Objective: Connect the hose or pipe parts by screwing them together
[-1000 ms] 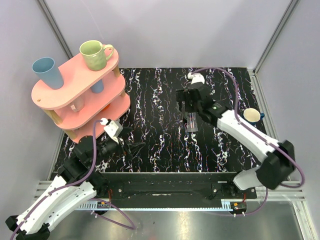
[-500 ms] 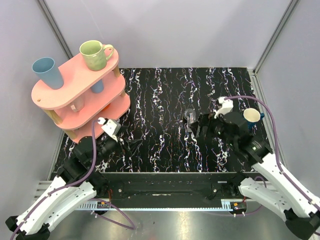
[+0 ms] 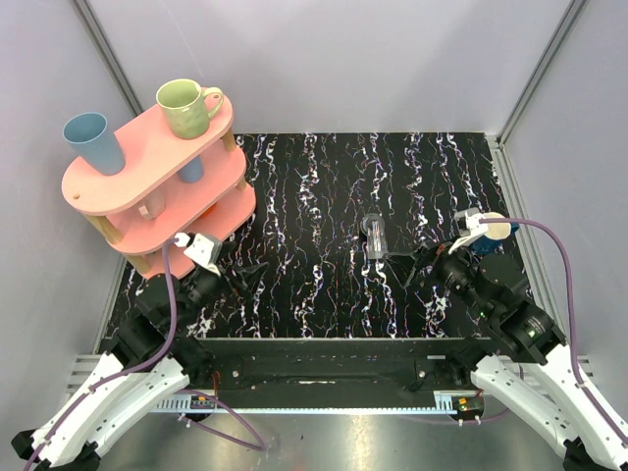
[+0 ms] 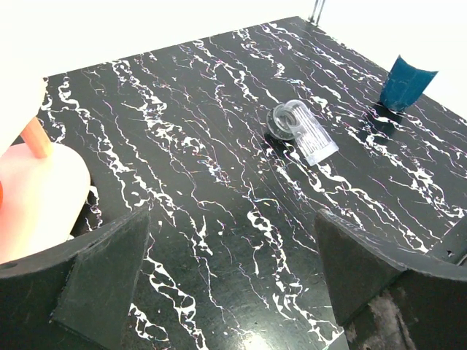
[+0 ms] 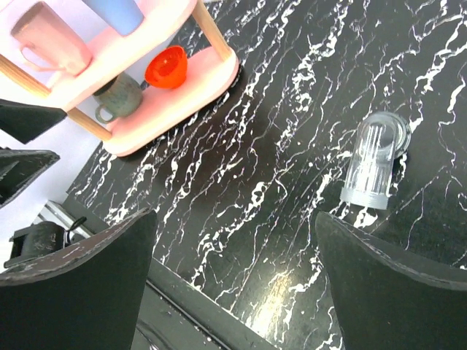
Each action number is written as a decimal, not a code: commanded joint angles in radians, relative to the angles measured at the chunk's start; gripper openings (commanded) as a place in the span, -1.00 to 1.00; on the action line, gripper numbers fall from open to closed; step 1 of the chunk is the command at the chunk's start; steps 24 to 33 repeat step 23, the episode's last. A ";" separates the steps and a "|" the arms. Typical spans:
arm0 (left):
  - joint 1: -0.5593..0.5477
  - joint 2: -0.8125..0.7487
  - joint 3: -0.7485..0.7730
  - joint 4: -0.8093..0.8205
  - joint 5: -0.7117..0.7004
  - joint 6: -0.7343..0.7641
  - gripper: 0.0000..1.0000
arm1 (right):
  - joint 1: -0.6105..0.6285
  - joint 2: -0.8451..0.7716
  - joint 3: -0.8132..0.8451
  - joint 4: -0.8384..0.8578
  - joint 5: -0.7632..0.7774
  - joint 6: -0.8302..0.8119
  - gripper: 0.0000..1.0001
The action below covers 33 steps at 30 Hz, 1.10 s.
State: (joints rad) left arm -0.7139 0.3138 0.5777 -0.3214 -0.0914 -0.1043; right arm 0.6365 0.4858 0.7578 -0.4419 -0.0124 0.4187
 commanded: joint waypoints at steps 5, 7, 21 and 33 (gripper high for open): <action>0.001 -0.001 0.021 0.027 -0.048 0.009 0.98 | -0.001 -0.026 0.000 0.052 -0.001 -0.017 1.00; 0.001 0.001 0.022 0.025 -0.048 0.009 0.98 | -0.001 -0.026 0.002 0.052 0.000 -0.020 1.00; 0.001 0.001 0.021 0.024 -0.048 0.011 0.98 | -0.001 0.013 -0.012 0.069 -0.006 -0.029 0.99; 0.001 0.001 0.022 0.024 -0.050 0.011 0.98 | -0.003 0.019 -0.011 0.071 -0.006 -0.031 1.00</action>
